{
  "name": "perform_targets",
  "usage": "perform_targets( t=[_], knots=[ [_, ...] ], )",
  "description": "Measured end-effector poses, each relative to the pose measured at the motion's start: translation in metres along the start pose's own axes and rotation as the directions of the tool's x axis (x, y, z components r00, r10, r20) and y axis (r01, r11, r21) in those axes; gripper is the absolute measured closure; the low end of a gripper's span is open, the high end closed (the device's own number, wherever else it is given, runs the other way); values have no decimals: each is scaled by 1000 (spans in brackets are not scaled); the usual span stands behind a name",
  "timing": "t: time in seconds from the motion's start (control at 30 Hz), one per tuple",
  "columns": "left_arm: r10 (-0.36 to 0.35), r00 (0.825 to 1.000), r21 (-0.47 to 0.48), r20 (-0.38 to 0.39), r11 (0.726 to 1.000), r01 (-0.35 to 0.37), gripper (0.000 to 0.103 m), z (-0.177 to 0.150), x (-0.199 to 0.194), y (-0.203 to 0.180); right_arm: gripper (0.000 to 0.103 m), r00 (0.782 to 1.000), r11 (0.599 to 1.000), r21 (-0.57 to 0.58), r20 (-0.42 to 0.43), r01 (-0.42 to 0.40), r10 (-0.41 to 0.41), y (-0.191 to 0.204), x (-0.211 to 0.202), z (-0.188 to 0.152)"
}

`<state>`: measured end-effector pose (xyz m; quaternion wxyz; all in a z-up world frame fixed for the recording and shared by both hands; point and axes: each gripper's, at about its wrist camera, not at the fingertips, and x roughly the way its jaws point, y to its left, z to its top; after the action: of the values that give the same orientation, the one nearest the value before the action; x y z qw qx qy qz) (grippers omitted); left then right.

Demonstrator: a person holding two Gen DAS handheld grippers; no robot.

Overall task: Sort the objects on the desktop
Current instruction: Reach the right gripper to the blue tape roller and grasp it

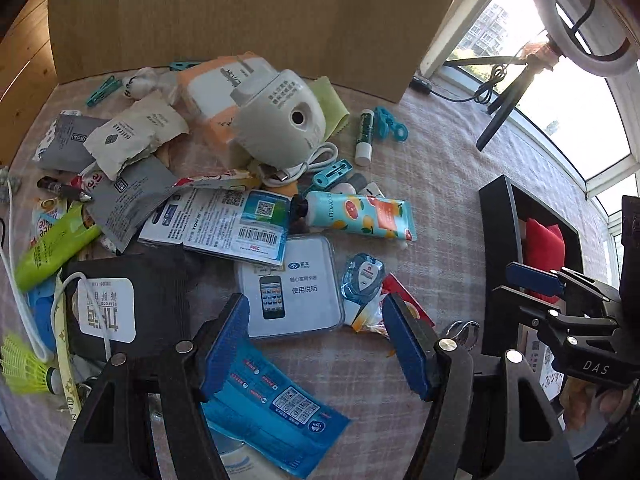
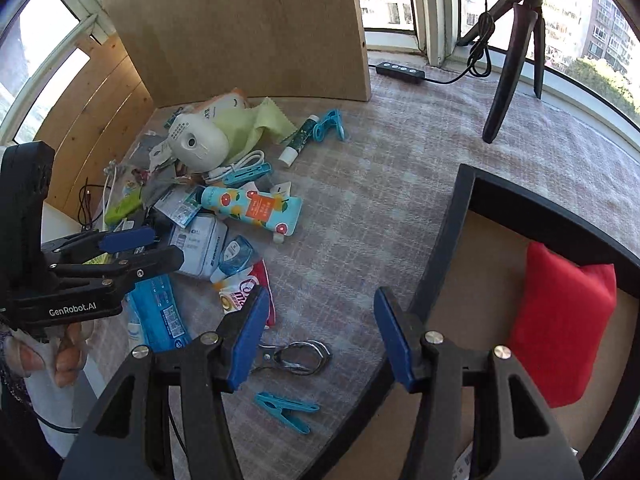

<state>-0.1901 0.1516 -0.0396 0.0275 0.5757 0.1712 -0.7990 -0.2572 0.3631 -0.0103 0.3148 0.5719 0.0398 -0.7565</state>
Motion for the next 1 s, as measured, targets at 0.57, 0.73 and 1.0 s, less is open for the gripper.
perform_targets(
  t=[0.57,0.73,1.0],
  knots=[
    [85,994,38,-75,996,-82,36,9,38,7,53,990,987,149,-116,-60,78,34,73,30],
    [95,993,61,-69,994,-91,26,12,44,2,53,988,977,202,-124,-64,91,28,74,26],
    [130,989,73,-68,989,-125,30,12,50,7,56,987,963,265,-133,-51,89,32,82,27]
  ],
)
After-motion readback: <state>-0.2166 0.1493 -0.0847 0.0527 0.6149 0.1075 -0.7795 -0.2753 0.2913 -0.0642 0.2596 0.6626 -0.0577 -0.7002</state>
